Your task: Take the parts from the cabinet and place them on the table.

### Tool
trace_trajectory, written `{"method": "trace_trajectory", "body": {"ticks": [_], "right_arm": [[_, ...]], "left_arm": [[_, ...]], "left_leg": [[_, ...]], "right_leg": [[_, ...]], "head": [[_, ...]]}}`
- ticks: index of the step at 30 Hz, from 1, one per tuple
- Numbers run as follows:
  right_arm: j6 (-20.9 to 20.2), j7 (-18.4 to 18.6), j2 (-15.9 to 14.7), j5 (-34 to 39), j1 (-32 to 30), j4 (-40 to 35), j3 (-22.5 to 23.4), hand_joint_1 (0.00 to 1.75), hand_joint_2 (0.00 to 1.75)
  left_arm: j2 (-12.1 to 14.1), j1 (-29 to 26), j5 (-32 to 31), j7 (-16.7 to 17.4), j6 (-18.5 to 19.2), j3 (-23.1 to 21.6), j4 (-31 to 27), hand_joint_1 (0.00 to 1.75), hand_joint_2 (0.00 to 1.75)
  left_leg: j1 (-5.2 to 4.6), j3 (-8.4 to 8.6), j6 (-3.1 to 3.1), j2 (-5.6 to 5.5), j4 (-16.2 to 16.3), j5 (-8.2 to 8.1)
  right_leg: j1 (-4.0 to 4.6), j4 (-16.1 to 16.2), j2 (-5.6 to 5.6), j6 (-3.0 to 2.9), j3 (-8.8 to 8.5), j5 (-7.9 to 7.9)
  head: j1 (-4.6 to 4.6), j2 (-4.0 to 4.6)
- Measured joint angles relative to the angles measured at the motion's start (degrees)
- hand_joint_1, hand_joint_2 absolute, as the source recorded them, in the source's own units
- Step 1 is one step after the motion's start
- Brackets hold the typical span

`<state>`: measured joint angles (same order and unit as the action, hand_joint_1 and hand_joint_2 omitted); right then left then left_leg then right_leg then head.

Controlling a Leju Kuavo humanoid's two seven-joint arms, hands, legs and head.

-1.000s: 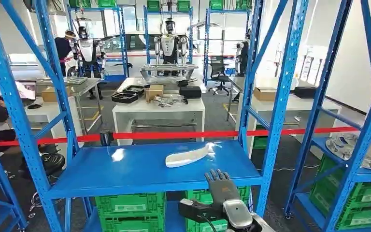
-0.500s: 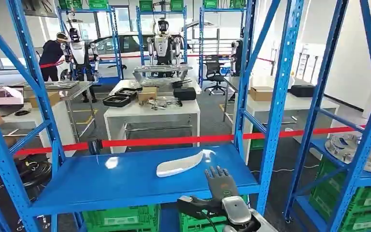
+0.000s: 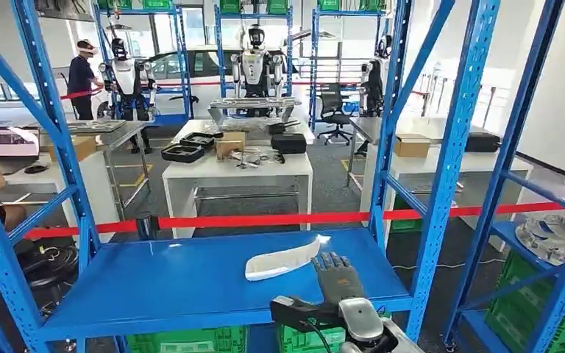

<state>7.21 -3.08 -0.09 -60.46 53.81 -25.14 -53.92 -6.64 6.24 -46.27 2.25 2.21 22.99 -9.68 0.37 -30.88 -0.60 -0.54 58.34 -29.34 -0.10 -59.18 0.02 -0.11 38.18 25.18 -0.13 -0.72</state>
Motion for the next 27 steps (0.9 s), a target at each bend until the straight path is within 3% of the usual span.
{"method": "trace_trajectory", "body": {"ticks": [1, 3, 4, 6, 8, 9, 10, 11, 13, 14, 15, 16, 18, 20, 21, 23, 24, 25, 26, 27], "right_arm": [[0.00, 0.02, 0.00, 0.00, -0.10, 0.00, 0.00, 0.00, 0.00], [0.09, 0.15, -0.13, -0.02, -0.02, 0.07, 0.11, 0.00, 0.00], [0.13, 0.09, -0.09, 0.00, 0.02, 0.07, 0.22, 0.00, 0.00], [0.20, 0.00, -0.04, -0.04, 0.30, 0.07, 0.39, 0.00, 0.00], [0.18, 0.00, 0.02, -0.07, 0.19, 0.07, 0.39, 0.00, 0.00], [0.20, 0.00, 0.04, -0.09, 0.17, 0.11, 0.39, 0.00, 0.00], [0.24, 0.00, 0.07, -0.13, 0.17, 0.13, 0.44, 0.00, 0.00], [0.29, 0.00, 0.07, -0.22, 0.18, 0.13, 0.50, 0.00, 0.00], [0.46, 0.00, 0.11, -0.57, 0.20, 0.13, 0.74, 0.00, 0.00], [0.55, -0.02, 0.11, -0.74, 0.23, 0.15, 0.87, 0.00, 0.00], [0.57, -0.04, 0.11, -0.90, 0.26, 0.17, 0.94, 0.00, 0.00], [0.53, -0.09, 0.11, -0.92, 0.24, 0.17, 1.05, 0.00, 0.00], [0.55, -0.35, 0.11, -1.05, 0.29, 0.17, 1.27, 0.00, 0.00], [0.83, -0.59, 0.11, -1.05, 0.46, 0.17, 1.68, 0.00, 0.00], [1.12, -0.85, 0.11, -1.05, 0.53, 0.17, 1.81, 0.00, 0.00], [1.64, -1.03, 0.11, -1.07, -0.11, 0.17, 1.84, 0.00, 0.00], [1.70, -1.05, 0.11, -1.07, -0.61, 0.17, 1.86, 0.00, 0.00], [1.71, -1.14, 0.11, -1.09, -0.94, 0.17, 1.86, 0.00, 0.00], [1.71, -1.27, 0.11, -1.14, -1.11, 0.17, 1.84, 0.00, 0.00], [1.71, -1.42, 0.13, -1.16, -1.06, 0.17, 1.86, 0.00, 0.00]], "left_arm": [[-0.02, -0.06, 0.00, 0.00, 0.00, 0.00, -0.04, 0.00, 0.00], [-0.04, -0.15, 0.00, 0.00, 0.00, 0.02, -0.04, 0.00, 0.00], [0.00, -0.13, 0.00, -0.02, 0.00, 0.02, -0.07, 0.00, 0.00], [-0.02, 0.08, 0.00, -0.02, 0.00, 0.02, -0.04, 0.00, 0.00], [-0.09, 0.02, 0.00, -0.02, 0.00, 0.02, -0.04, 0.00, 0.00], [-0.11, -0.10, 0.00, -0.02, 0.00, 0.02, -0.02, 0.00, 0.00], [-0.11, -0.14, -0.02, -0.02, 0.00, 0.05, -0.02, 0.00, 0.00], [-0.11, -0.15, -0.04, -0.04, 0.00, 0.05, -0.04, 0.00, 0.00], [-0.09, -0.12, -0.18, -0.22, 0.02, 0.05, -0.04, 0.00, 0.00], [-0.02, -0.16, -0.24, -0.22, 0.02, 0.07, -0.02, 0.00, 0.00], [0.02, -0.02, -0.46, -0.22, 0.04, 0.09, 0.00, 0.00, 0.00], [-0.02, -0.02, -0.57, -0.24, 0.04, 0.11, -0.04, 0.00, 0.00], [-0.11, -0.10, -0.66, -0.24, 0.04, 0.13, -0.04, 0.00, 0.00], [-0.22, 0.04, -0.90, -0.33, 0.04, 0.18, -0.09, 0.00, 0.00], [-0.11, 0.19, -0.94, -0.33, 0.04, 0.24, -0.11, 0.00, 0.00], [-0.15, 0.35, -1.14, -0.37, 0.04, 0.26, -0.15, 0.00, 0.00], [-0.17, 0.32, -1.22, -0.37, 0.13, 0.26, -0.13, 0.00, 0.00], [-0.17, 0.21, -1.27, -0.35, 0.20, 0.26, -0.13, 0.00, 0.00], [-0.17, 0.17, -1.31, -0.33, 0.20, 0.26, -0.13, 0.00, 0.00], [-0.20, 0.23, -1.42, -0.26, 0.20, 0.29, -0.13, 0.00, 0.00]], "left_leg": [[0.03, 0.01, -0.41, 0.04, -0.22, -0.32], [0.07, 0.84, -1.09, 0.04, 0.26, -0.22], [0.21, -0.16, -1.28, 0.18, 1.85, -0.18], [0.19, -4.07, -1.63, 0.22, 8.86, -1.26], [0.23, -9.47, -2.03, 0.24, 16.38, -4.75], [0.23, -11.26, -1.99, 0.25, 17.86, -5.38], [0.23, -11.64, -1.78, 0.25, 16.95, -4.51], [0.19, -11.04, -1.57, 0.24, 14.17, -2.27], [-0.01, -7.89, -0.93, 0.28, 4.37, 5.21], [-0.26, -7.43, -0.56, 0.40, 0.88, 7.33], [-0.52, -6.87, -0.38, 0.47, -0.03, 4.76], [-0.55, -6.35, -0.02, 0.40, 0.23, 5.63], [-0.47, -5.88, 0.54, 0.37, -0.18, 5.54], [-0.01, -4.69, 1.08, 0.24, -0.69, 5.38], [0.01, -4.53, 1.42, 0.26, -0.69, 5.11], [0.01, -4.09, 1.59, 0.24, -0.68, 4.47], [0.03, -3.71, 1.55, 0.17, -0.64, 4.07], [0.07, -3.29, 1.42, 0.07, -0.60, 3.70], [0.11, -2.72, 1.29, 0.01, -0.53, 3.25], [0.15, -2.07, 1.08, -0.04, -0.43, 2.72]], "right_leg": [[0.11, 0.08, 0.13, -0.42, -0.28, -0.95], [-0.08, 0.19, 0.26, -1.32, -1.05, -0.77], [-0.21, 0.54, 0.20, -1.79, -1.80, -0.54], [-0.22, 0.59, 0.22, -2.58, -2.80, 0.23], [-0.06, 0.58, 0.26, -2.83, -3.67, 1.17], [0.01, 0.56, 0.38, -2.84, -4.20, 1.68], [0.04, 0.55, 0.49, -2.80, -4.78, 2.08], [0.05, 0.56, 0.54, -2.73, -5.50, 2.60], [0.05, 0.57, 0.53, -2.53, -7.01, 3.74], [0.08, 0.49, 0.50, -2.31, -7.30, 4.22], [0.22, 0.46, 0.62, -1.90, -7.10, 4.48], [0.22, 0.70, 0.63, -1.43, -7.05, 4.77], [0.37, 0.53, 0.63, -1.05, -7.79, 4.51], [0.20, -2.34, 0.43, -0.55, -6.46, 5.26], [0.08, -6.34, 0.38, -0.19, -4.06, 6.18], [-0.17, -14.57, 0.37, 0.30, 1.46, 9.69], [-0.25, -16.91, 0.36, 0.54, 3.52, 10.59], [-0.37, -16.72, 0.35, 0.62, 4.29, 9.70], [-0.49, -14.11, 0.31, 0.71, 3.93, 7.14], [-0.58, -9.21, 0.25, 0.74, 2.42, 3.35]], "head": [[-0.18, -0.04], [-0.20, -0.02], [-0.13, -0.05], [-0.42, -0.02], [-0.48, -0.02], [-0.46, -0.04], [-0.53, -0.02], [-0.50, -0.02], [-0.55, -0.02], [-0.59, -0.02], [-0.64, 0.02], [-0.57, -0.04], [-0.46, -0.02], [-0.37, -0.02], [-0.22, -0.02], [-0.18, -0.02], [-0.13, -0.02], [-0.07, -0.02], [-0.07, -0.02], [-0.04, -0.02]]}}
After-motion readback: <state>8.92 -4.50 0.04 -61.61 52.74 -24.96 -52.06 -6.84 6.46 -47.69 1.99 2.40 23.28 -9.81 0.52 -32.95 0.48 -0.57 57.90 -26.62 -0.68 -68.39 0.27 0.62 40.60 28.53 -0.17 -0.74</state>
